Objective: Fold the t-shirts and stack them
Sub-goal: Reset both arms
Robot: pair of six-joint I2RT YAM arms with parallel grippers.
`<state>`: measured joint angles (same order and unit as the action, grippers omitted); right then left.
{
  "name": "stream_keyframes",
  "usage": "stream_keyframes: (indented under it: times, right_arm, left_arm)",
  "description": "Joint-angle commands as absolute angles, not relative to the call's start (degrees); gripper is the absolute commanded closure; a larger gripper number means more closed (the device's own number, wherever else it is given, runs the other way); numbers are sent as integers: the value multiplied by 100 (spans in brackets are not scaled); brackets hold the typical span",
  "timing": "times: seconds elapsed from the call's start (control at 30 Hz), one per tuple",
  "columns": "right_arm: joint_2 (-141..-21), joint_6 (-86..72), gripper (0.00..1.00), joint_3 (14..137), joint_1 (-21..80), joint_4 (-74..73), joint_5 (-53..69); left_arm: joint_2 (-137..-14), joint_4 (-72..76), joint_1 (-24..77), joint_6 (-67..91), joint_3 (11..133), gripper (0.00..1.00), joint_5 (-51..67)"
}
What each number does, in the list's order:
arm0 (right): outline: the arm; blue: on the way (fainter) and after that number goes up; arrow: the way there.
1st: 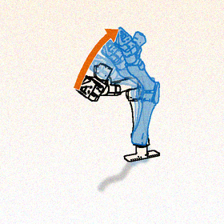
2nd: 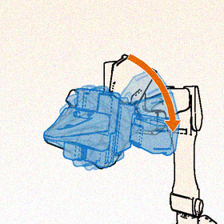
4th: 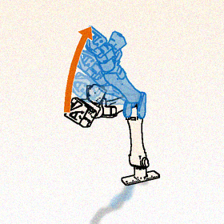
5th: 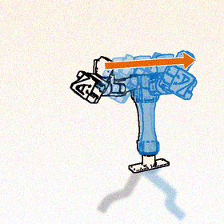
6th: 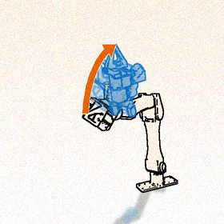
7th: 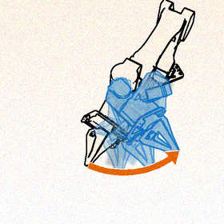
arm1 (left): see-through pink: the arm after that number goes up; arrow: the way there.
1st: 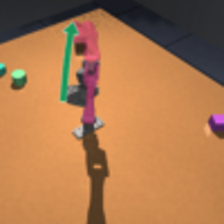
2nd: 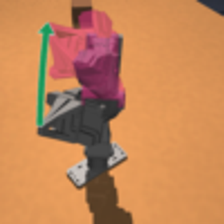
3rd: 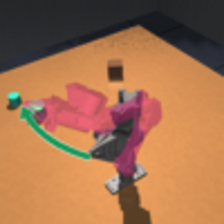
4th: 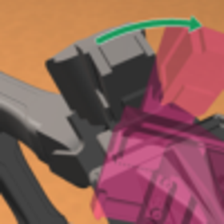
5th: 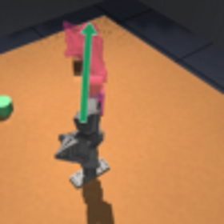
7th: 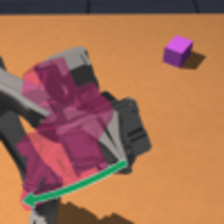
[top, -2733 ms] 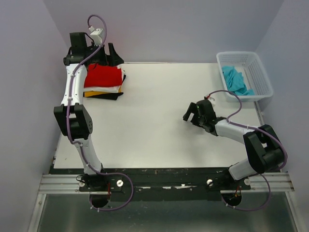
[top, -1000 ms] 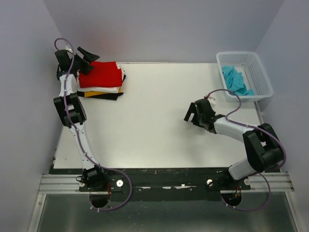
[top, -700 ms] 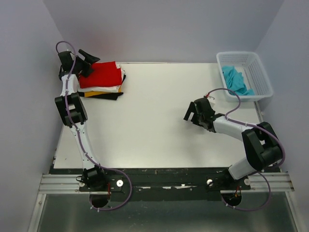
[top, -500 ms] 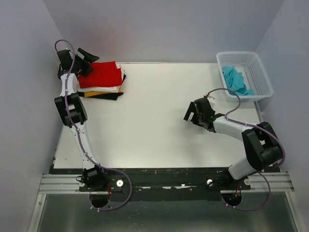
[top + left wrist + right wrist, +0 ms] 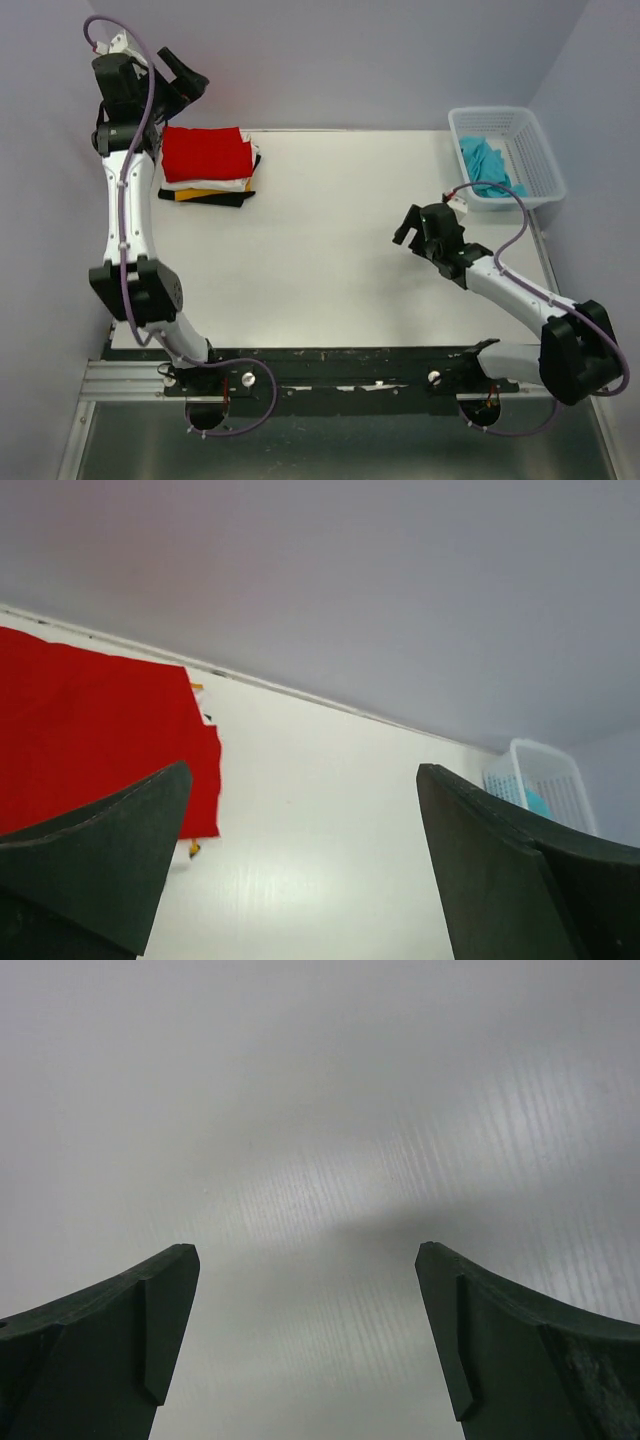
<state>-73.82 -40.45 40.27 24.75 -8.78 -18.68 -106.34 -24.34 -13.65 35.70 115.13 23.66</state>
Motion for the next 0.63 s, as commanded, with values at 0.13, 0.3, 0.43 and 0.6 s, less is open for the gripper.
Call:
stream_keyframes:
  times: [0.13,0.3,0.43,0.6]
  right_arm:
    - [-5521,-4123,0,3287,2476,-1222,-2286]
    - [-4609,-4328,0,2976,2478,-1430,-2555]
    - [-4066,-4312,0,2838,2478,-1446,-2828]
    - [-3678,-4182,0,2755,2479,-1485,-2838]
  left_arm:
    - [-6912,-2533,497,3421,6838,2,-409]
    - [-5049,-2445,1466,3838,4463,1,-1430]
    - [-4071,-2687,1553,3938,3610,1,-1335]
    - [-3568,-2869,1564,3911,3548,1,-1372]
